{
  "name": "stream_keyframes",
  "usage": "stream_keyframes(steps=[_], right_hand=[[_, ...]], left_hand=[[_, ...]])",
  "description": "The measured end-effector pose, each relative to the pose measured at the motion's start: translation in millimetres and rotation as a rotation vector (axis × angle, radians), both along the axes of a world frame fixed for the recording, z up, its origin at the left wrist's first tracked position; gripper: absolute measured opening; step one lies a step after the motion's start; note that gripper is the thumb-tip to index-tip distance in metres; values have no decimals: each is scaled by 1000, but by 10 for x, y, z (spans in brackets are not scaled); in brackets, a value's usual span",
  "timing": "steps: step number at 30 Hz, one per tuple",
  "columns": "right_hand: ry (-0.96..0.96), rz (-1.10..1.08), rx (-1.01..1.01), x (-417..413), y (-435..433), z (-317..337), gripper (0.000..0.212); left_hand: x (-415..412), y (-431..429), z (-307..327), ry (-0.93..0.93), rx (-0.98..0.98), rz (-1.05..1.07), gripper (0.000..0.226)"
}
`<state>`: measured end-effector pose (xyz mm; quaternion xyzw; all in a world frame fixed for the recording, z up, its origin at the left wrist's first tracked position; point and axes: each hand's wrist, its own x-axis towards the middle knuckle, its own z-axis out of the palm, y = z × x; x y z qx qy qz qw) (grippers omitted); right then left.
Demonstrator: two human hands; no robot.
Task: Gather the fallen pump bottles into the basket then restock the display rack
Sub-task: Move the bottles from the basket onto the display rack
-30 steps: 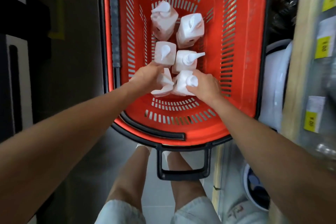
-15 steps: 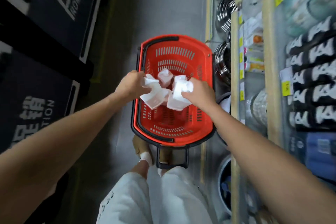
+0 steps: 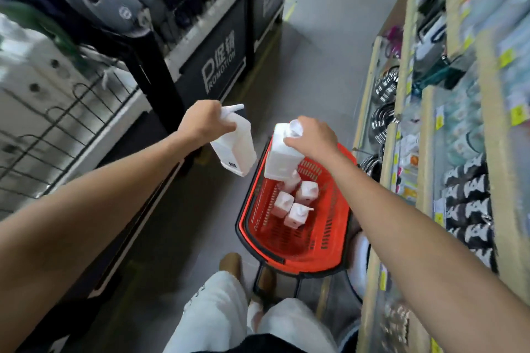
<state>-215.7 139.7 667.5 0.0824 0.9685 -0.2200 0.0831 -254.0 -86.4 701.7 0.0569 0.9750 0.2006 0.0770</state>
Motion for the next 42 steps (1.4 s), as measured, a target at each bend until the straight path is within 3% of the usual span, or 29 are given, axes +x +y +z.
stream_keyframes(steps=[10,21,26,35,39,42], right_hand=[[65,259,72,-447,-1011,639,35],[63,376,117,-1145,-2388,855,37],[143,453,92,-1481,-2901,1194,26],[302,632,102,-1923,-3544,1833,42],[363,751,87,-2034,-3798,2132,23],[389,794,61,-2062,-4005,2234,26]], left_hand=[[67,-1100,481,113,-31,190,30],[-222,-2342,580,128,-81,257,31],[-376,-2806,829,184,-23,319,32],[-527,-3320,1592,401,-48,525,37],[-482,-3530,1867,434,-122,616,46],[-362,-3667,1958,446,-128,702,45]])
